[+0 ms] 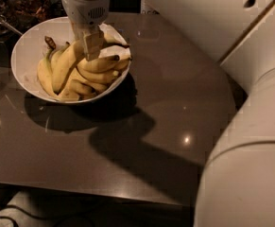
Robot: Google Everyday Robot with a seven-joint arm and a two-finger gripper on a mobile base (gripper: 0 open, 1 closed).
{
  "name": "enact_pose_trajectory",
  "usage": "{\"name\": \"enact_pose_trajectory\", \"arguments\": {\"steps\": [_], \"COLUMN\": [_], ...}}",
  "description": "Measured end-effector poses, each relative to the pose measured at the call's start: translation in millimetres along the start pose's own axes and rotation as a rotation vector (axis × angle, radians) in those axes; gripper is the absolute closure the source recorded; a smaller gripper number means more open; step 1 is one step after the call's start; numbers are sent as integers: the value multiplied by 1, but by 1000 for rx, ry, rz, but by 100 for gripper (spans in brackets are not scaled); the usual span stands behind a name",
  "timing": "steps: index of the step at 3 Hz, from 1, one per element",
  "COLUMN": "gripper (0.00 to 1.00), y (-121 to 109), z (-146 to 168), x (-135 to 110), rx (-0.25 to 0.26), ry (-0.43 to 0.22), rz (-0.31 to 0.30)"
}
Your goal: Pick banana from white bowl
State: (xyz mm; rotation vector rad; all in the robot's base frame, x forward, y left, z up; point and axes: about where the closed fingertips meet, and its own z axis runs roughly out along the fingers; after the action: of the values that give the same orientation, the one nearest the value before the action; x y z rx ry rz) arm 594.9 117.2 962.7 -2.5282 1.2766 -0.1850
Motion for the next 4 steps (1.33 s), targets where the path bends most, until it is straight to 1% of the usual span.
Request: {"name": "enact_pose_trajectory", "arguments": {"steps": [1,2,3,4], "gripper": [100,100,100,100], "y": [9,9,23,55], "z": [-18,-19,-27,-43], "x": [-3,-3,-13,-30], "rx": [31,34,30,30], "ry": [-16,-17,-2,-6], "rz": [16,16,37,104]}}
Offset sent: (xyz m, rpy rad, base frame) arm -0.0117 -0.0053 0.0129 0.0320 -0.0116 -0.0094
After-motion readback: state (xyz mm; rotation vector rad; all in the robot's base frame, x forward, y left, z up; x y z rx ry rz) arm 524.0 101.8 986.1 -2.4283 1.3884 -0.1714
